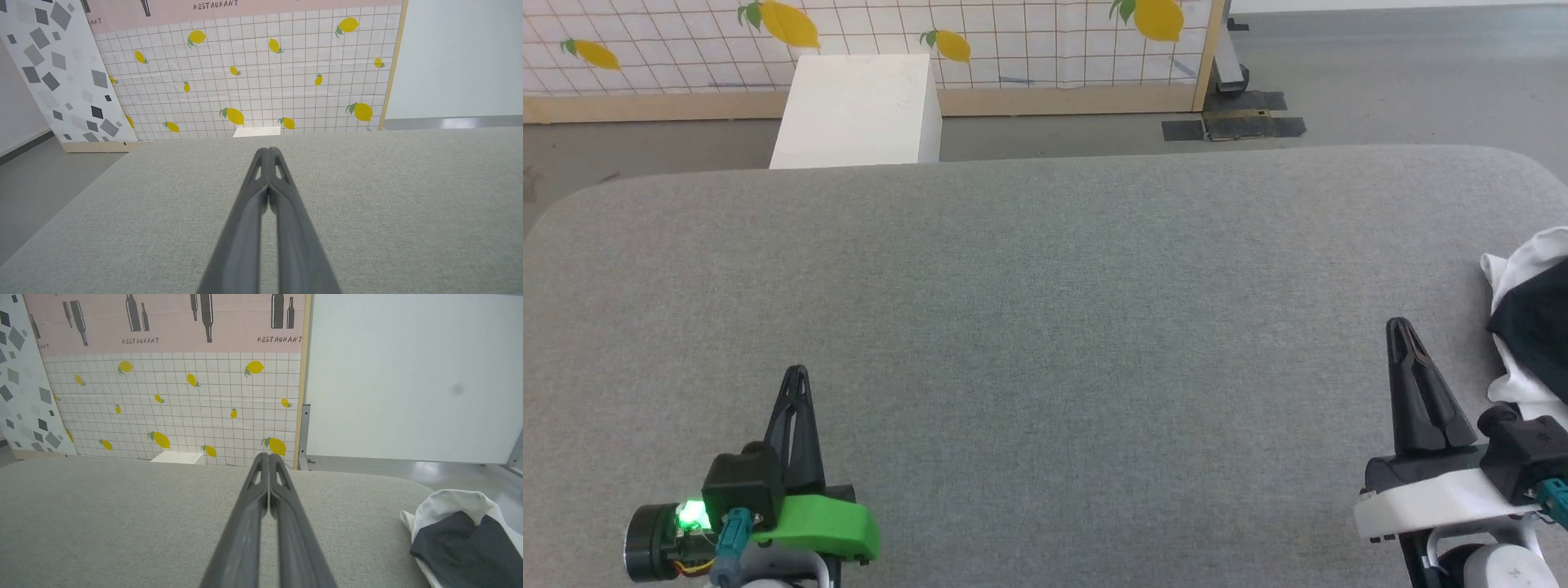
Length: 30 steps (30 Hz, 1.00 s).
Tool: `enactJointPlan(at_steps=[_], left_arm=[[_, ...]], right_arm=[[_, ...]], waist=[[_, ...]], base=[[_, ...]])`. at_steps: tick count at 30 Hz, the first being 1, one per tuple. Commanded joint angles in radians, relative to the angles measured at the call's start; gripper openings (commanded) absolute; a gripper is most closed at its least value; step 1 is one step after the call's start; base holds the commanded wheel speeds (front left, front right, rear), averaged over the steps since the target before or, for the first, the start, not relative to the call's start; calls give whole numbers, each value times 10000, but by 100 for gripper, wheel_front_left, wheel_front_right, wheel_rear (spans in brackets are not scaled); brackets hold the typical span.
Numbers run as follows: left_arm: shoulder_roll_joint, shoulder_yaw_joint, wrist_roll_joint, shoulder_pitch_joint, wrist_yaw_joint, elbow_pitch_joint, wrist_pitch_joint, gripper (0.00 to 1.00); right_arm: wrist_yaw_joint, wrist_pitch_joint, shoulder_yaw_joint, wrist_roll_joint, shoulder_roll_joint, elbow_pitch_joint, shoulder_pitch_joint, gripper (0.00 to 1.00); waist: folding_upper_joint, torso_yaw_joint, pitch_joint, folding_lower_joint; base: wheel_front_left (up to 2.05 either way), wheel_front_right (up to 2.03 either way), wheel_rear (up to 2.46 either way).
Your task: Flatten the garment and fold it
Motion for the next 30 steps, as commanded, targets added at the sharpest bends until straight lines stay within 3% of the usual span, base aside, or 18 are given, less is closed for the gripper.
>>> enactJointPlan(at_steps=[1,30], left_arm=[[-79,58,135,-56,-81,13,52,0],[-242,224,301,-124,-409,44,640,0]], right_arm=[[-3,59,29,-95,8,41,-12,0],[-7,645,229,-216,17,145,-26,0]], waist=[[0,-2,-10,0],[0,-39,-216,0]], base=[[0,0,0],[0,0,0]])
